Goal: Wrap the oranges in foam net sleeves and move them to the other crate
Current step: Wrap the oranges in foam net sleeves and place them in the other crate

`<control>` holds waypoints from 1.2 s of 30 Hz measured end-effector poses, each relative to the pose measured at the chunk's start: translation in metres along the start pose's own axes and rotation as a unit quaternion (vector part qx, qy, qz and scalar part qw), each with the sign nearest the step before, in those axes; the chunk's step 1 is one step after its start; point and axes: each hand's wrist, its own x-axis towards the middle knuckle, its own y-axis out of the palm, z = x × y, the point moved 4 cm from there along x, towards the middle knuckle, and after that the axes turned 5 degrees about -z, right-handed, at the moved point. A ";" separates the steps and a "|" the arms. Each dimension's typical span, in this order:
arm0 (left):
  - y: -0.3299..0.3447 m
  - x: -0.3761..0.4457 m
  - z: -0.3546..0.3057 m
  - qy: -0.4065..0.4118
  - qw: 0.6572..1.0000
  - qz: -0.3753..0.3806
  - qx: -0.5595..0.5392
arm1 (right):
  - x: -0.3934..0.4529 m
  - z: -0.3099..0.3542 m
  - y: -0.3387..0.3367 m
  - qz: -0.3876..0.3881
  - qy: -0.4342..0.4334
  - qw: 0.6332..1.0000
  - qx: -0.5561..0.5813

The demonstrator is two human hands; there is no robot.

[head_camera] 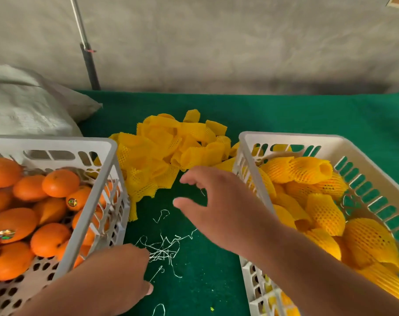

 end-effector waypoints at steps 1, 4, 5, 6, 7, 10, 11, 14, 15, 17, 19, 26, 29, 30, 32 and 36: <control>-0.002 -0.002 -0.001 -0.008 1.000 -0.010 -0.007 | -0.001 0.007 0.021 0.057 -0.014 0.998 -0.026; -0.009 -0.008 -0.004 -0.016 0.999 -0.045 -0.004 | -0.008 -0.004 0.059 0.176 -0.004 0.981 -0.086; -0.011 -0.010 -0.005 -0.013 0.998 -0.057 0.006 | -0.010 -0.010 0.065 0.203 0.001 0.974 -0.096; -0.014 -0.012 -0.006 -0.010 0.997 -0.072 0.017 | -0.012 -0.016 0.069 0.224 0.004 0.969 -0.106; -0.015 -0.012 -0.005 -0.003 0.996 -0.091 0.023 | -0.013 -0.020 0.072 0.233 0.004 0.966 -0.115; -0.021 -0.011 -0.005 0.014 0.988 -0.148 0.034 | -0.010 -0.022 0.077 0.213 -0.016 0.969 -0.124; -0.023 -0.010 -0.005 0.021 0.986 -0.163 0.034 | -0.009 -0.022 0.079 0.213 -0.019 0.969 -0.121; -0.034 -0.014 -0.005 0.038 0.979 -0.201 0.022 | -0.008 -0.027 0.084 0.222 -0.022 0.967 -0.124; -0.039 -0.014 -0.006 0.048 0.974 -0.221 0.014 | -0.008 -0.032 0.082 0.220 -0.019 0.967 -0.127; -0.048 -0.018 -0.002 0.057 0.963 -0.262 -0.011 | -0.005 -0.039 0.084 0.218 -0.025 0.967 -0.131; -0.061 -0.025 0.008 0.063 0.938 -0.338 -0.043 | -0.003 -0.042 0.086 0.214 -0.026 0.969 -0.120; -0.090 -0.040 0.093 -0.066 0.837 -0.528 -0.127 | -0.002 -0.054 0.094 0.205 -0.031 0.972 -0.106; -0.079 -0.032 0.131 -0.175 0.840 -0.491 -0.151 | -0.001 -0.060 0.097 0.203 -0.024 0.974 -0.103; -0.073 -0.028 0.143 -0.210 0.849 -0.461 -0.151 | -0.001 -0.062 0.099 0.203 -0.024 0.973 -0.106; -0.058 -0.023 0.164 -0.282 0.867 -0.387 -0.137 | -0.002 -0.067 0.101 0.205 -0.020 0.972 -0.113; -0.031 -0.023 0.205 -0.410 0.861 -0.266 -0.141 | -0.001 -0.072 0.103 0.207 -0.016 0.971 -0.120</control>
